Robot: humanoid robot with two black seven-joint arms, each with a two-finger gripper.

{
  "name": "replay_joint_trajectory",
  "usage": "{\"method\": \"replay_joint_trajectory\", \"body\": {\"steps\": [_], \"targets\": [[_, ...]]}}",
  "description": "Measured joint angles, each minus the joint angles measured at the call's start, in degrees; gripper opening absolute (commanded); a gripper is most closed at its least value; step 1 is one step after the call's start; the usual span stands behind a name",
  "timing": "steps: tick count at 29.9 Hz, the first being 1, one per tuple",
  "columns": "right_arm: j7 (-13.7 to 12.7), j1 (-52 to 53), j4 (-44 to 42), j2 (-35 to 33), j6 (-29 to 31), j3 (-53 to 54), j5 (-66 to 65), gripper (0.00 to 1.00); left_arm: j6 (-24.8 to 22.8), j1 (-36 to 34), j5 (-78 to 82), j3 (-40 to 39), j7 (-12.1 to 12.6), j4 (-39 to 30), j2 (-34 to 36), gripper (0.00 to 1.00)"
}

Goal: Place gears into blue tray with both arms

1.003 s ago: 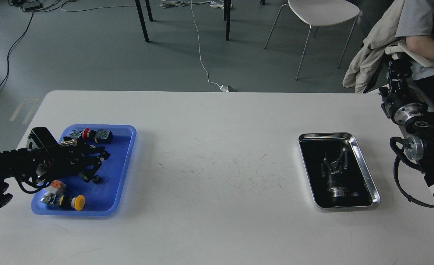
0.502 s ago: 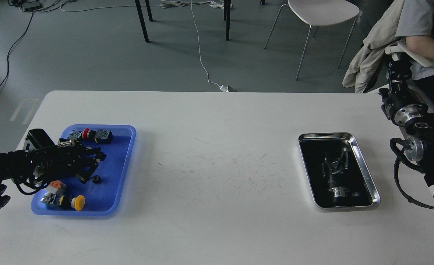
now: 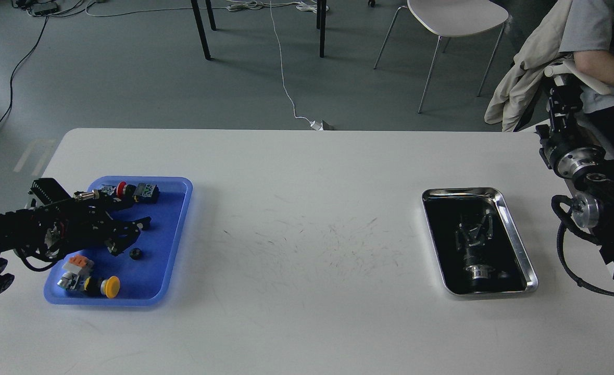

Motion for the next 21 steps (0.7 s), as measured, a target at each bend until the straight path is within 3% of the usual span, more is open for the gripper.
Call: {"method": "replay_joint_trajectory", "body": {"steps": [11, 16, 21], "targets": [[0.0, 0.11, 0.43, -1.82, 0.46, 0.19, 0.09, 0.96, -0.35, -2.67, -31.59, -0.79, 0.02, 2.4, 0.4, 0.84], [0.0, 0.42, 0.29, -2.53, 0.18, 0.15, -0.15, 0.96, -0.35, -3.17, -43.85, -0.95, 0.02, 2.41, 0.56, 0.98], [0.0, 0.54, 0.45, -2.87, 0.38, 0.14, -0.01, 0.98, -0.34, -4.4, -49.69, -1.8, 0.01, 2.32, 0.67, 0.99]]}}
